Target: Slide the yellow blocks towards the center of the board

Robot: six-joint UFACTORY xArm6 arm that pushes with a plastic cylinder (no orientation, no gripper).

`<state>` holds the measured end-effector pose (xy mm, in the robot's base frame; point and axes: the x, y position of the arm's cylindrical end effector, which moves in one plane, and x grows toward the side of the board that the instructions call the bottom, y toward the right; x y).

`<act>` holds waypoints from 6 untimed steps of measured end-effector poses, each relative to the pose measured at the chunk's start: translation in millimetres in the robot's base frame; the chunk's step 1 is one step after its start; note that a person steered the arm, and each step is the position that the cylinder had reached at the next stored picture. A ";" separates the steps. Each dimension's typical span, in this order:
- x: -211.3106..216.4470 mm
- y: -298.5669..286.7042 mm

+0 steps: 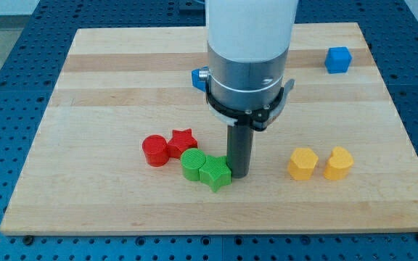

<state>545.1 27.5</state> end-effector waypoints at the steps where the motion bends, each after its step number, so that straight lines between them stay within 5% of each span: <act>1: 23.2 42.7; 4: 28.1 52.9; 6: -78.7 67.5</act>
<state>466.4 95.0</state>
